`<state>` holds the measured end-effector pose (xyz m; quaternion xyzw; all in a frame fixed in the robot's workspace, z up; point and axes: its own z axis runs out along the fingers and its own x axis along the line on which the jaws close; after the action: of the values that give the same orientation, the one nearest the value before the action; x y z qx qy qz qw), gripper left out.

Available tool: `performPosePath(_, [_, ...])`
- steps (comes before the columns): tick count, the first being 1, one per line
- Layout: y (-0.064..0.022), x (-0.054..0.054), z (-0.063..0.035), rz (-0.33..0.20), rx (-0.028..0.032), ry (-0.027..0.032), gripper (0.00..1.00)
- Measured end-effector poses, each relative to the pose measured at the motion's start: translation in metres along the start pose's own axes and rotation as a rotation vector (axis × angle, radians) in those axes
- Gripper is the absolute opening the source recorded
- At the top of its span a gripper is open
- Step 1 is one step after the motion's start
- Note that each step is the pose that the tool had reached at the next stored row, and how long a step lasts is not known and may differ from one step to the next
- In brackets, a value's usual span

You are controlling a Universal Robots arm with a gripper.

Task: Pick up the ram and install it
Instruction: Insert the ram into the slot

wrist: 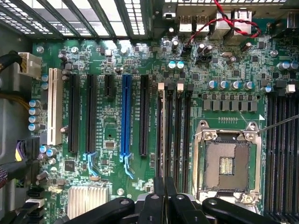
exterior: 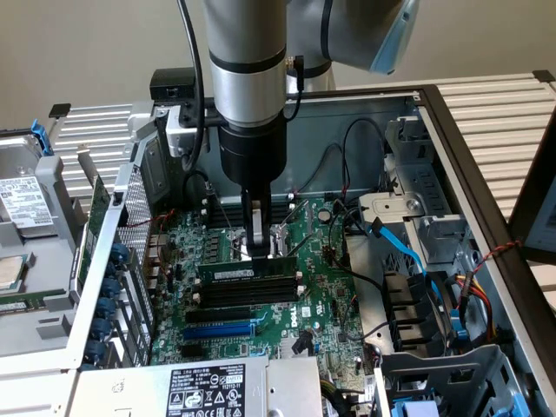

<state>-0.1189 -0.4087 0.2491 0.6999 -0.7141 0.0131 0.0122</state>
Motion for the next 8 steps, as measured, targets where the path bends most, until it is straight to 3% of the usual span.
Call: performPosePath(8, [0.0004, -0.0001, 0.0039, -0.008, 0.0004, 0.0046, 0.12])
